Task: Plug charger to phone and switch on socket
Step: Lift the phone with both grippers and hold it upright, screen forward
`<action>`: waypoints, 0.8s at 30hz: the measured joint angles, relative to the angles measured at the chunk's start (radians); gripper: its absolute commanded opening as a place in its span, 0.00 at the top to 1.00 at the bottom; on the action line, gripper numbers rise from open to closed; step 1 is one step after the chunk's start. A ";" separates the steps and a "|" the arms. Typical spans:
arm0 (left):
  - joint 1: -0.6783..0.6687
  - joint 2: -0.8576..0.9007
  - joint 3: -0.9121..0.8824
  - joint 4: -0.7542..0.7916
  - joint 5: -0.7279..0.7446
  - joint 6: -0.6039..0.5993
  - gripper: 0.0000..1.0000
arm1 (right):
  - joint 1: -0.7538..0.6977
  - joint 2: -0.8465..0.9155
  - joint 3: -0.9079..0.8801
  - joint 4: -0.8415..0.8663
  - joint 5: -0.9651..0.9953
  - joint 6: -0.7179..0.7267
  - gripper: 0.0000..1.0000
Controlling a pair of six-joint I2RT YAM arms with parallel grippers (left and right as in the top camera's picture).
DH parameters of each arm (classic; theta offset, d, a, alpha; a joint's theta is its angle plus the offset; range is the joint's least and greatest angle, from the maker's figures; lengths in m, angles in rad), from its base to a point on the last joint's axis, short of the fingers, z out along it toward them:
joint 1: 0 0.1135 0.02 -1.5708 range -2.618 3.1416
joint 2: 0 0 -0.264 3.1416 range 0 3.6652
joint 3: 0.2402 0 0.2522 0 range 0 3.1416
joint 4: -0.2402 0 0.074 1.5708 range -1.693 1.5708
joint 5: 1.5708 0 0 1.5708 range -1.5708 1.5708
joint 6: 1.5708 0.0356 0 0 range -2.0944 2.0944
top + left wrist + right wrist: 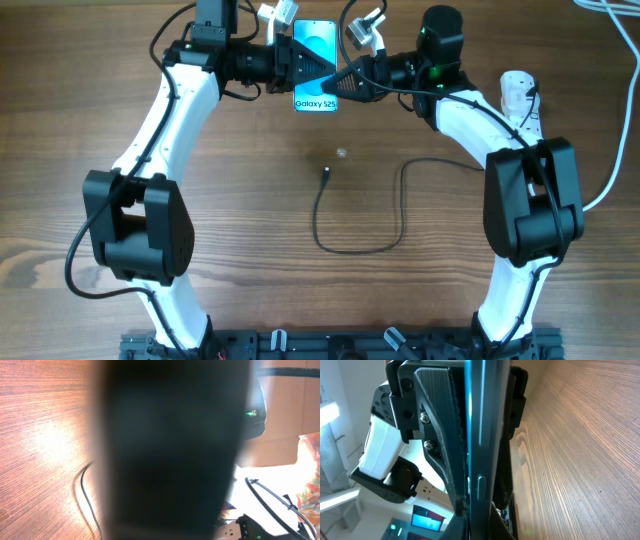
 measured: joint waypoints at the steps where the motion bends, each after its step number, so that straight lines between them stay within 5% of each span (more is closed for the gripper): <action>1: 0.000 0.000 0.000 0.000 0.000 0.000 0.86 | 0.000 0.000 0.000 0.000 0.000 0.000 0.96; 24: 0.000 0.000 0.000 0.031 0.000 -0.001 0.76 | -0.001 0.000 0.002 -0.005 0.000 0.003 0.96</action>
